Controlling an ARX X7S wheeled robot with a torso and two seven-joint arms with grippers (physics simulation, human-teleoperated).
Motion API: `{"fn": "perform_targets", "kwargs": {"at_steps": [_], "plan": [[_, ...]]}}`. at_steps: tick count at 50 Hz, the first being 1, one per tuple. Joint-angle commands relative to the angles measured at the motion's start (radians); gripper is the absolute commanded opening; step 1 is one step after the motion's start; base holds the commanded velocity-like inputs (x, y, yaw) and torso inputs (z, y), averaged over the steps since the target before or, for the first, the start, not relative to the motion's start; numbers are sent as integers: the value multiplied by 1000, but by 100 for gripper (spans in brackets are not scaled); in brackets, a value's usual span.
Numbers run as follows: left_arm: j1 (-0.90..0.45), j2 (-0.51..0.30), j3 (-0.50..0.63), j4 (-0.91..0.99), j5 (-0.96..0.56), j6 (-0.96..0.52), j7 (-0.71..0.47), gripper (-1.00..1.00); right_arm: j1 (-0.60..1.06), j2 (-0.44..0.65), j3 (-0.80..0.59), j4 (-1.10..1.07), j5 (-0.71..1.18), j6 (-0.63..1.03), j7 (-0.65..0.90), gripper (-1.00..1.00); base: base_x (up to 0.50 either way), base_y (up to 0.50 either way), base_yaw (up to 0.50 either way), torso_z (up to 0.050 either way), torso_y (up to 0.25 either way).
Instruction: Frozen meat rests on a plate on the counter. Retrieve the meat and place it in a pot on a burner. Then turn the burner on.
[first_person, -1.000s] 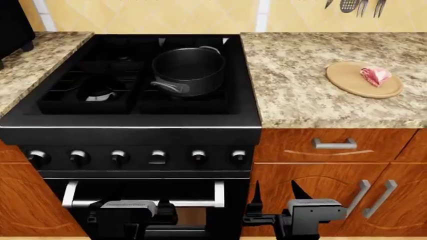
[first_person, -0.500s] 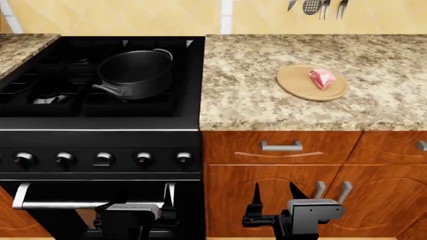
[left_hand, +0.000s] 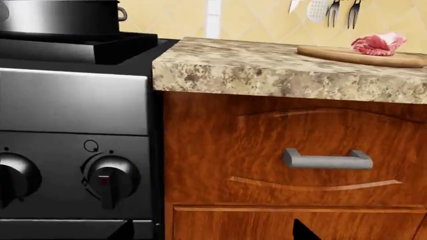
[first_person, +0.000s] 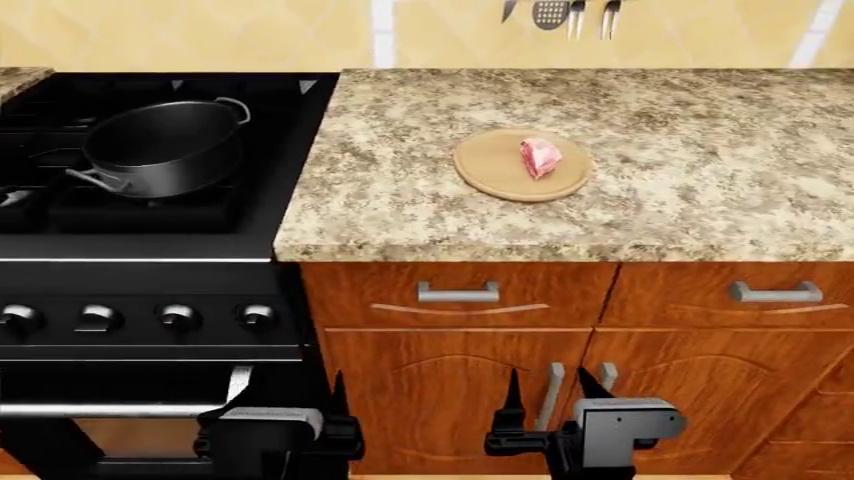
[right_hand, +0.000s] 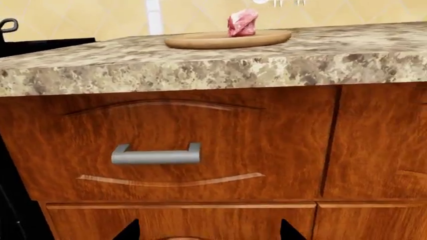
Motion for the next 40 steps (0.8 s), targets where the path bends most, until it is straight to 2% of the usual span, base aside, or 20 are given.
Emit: {"fn": "perform_targets", "kwargs": {"at_steps": [1, 17, 20, 24, 28, 32, 37, 38, 39, 40], "plan": [[-13, -8, 16, -30, -10, 9, -7, 100, 7, 10, -10, 20, 11, -3, 13, 100, 0, -500, 0, 50, 0], [-18, -20, 31, -45, -22, 16, -20, 100, 12, 20, -28, 26, 11, -5, 38, 100, 0, -500, 0, 50, 0], [-26, -33, 23, 70, -53, -218, -77, 100, 13, 23, -23, -70, 13, 122, 86, 100, 0, 0, 0, 17, 0], [-73, -110, 37, 422, -68, -641, -157, 100, 26, 60, -15, -387, 63, 444, 140, 100, 0, 0, 0, 0, 0], [-162, -145, -36, 661, -174, -922, -180, 100, 92, 97, 28, -663, 184, 758, 163, 100, 0, 0, 0, 0, 0], [-292, -165, -142, 828, -305, -1156, -182, 100, 256, 111, 127, -874, 348, 1101, 204, 100, 0, 0, 0, 0, 0], [-493, -153, -296, 917, -473, -1450, -177, 100, 538, 57, 289, -989, 528, 1529, 251, 100, 0, 0, 0, 0, 0], [-542, -141, -339, 926, -511, -1525, -174, 100, 586, 69, 319, -966, 635, 1570, 316, 100, 0, 0, 0, 0, 0], [-593, -133, -377, 933, -544, -1597, -175, 100, 631, 106, 337, -909, 785, 1570, 453, 100, 0, 0, 0, 0, 0], [-628, -154, -399, 908, -638, -1618, -236, 100, 682, 142, 345, -850, 935, 1570, 599, 100, 0, 0, 0, 0, 0]]}}
